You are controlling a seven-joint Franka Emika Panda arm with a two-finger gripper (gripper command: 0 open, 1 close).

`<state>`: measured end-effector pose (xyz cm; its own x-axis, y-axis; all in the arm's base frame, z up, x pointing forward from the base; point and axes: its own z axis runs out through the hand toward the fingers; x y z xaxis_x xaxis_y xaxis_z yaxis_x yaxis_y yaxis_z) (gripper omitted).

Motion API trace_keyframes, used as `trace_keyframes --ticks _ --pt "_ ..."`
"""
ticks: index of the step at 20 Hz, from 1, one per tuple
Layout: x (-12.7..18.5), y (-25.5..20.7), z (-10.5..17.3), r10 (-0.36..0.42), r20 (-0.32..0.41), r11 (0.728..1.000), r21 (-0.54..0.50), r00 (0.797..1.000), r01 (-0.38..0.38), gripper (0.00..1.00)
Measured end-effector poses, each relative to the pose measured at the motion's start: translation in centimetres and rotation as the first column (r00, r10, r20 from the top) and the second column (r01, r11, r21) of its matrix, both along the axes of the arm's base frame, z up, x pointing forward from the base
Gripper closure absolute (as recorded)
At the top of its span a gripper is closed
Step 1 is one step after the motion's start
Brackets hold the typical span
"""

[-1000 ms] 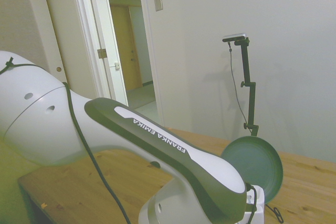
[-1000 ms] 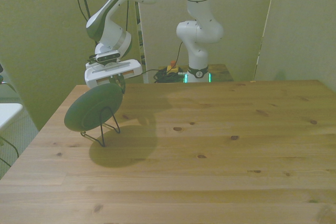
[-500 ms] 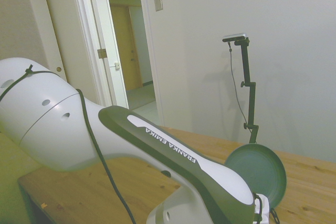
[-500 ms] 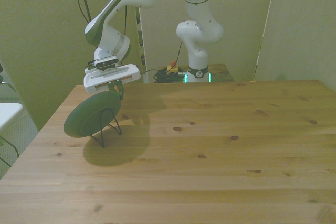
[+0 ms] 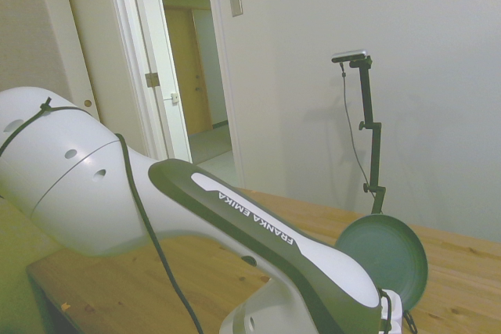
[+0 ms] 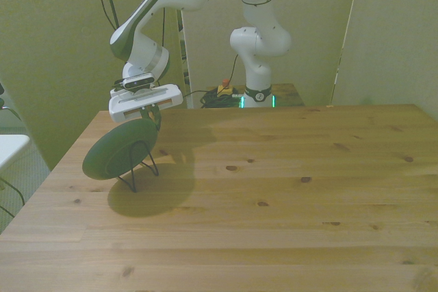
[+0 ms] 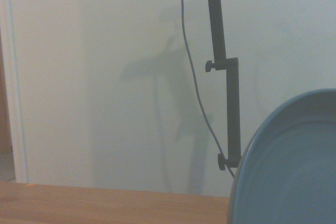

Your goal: Load the plate

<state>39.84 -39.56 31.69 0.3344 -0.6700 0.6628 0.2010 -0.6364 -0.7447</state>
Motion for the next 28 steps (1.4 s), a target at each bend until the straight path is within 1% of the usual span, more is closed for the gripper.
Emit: trace_keyframes --ticks 7,11,14,16,17,18,20,23,26,27,28 --pt "0.0 0.0 0.1 0.000 0.004 1.000 -0.006 1.000 0.000 0.00" --pt "-0.2 0.2 0.7 0.000 0.016 1.000 -0.008 1.000 0.000 0.00" --pt "-0.8 0.8 2.3 -0.002 0.046 1.000 -0.009 0.999 0.002 0.00" --pt "-1.7 1.3 4.1 0.001 0.068 1.000 -0.019 0.998 0.000 0.00" --pt "-2.2 1.5 5.0 0.003 0.067 1.000 -0.030 0.998 -0.001 0.00" --pt "-2.8 1.7 6.0 0.002 0.056 0.999 -0.039 0.998 0.000 0.00" --pt "-3.9 1.9 8.4 -0.013 0.009 0.999 -0.050 1.000 0.014 0.00" --pt "-4.7 2.6 11.9 -0.044 -0.085 0.998 -0.058 0.995 0.039 0.00" --pt "-3.9 4.0 13.9 -0.051 -0.196 0.997 -0.064 0.979 0.039 0.00" --pt "-3.4 4.6 14.0 -0.045 -0.242 0.997 -0.069 0.969 0.029 0.00" --pt "-2.8 5.1 13.9 -0.040 -0.295 0.997 -0.078 0.955 0.018 0.00"
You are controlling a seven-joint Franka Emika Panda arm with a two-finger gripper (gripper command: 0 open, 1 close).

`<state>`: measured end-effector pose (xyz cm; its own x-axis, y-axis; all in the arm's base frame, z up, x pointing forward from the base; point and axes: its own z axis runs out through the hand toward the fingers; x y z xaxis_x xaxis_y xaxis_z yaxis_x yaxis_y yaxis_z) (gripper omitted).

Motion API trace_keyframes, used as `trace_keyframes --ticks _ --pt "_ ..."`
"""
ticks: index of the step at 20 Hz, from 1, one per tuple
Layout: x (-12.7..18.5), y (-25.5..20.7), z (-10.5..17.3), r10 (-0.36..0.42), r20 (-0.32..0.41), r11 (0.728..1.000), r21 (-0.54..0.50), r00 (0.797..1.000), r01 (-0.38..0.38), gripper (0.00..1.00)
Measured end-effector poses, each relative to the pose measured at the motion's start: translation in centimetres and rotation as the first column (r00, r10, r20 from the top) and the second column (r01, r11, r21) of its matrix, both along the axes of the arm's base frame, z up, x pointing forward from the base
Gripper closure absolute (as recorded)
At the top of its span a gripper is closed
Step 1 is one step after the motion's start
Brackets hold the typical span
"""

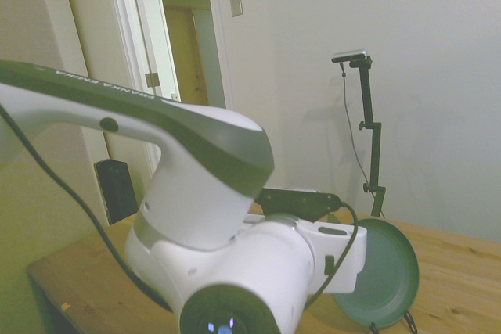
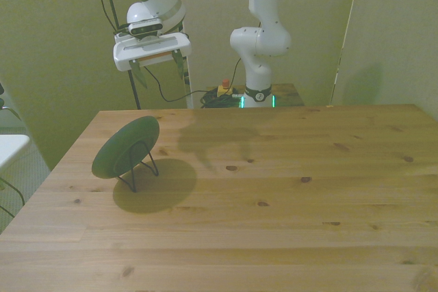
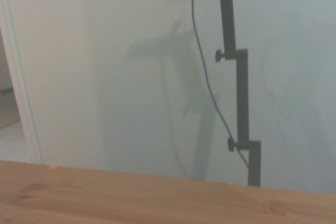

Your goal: Load the plate

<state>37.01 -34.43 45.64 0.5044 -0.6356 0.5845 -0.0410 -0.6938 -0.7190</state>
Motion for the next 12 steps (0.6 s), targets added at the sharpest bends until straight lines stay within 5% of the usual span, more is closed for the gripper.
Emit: trace_keyframes --ticks 5,12 --pt "0.1 2.0 -0.6 0.061 -0.273 0.994 -0.075 0.960 -0.084 0.00" --pt "-3.5 4.0 4.2 0.080 -0.455 0.982 -0.115 0.887 -0.148 0.00"
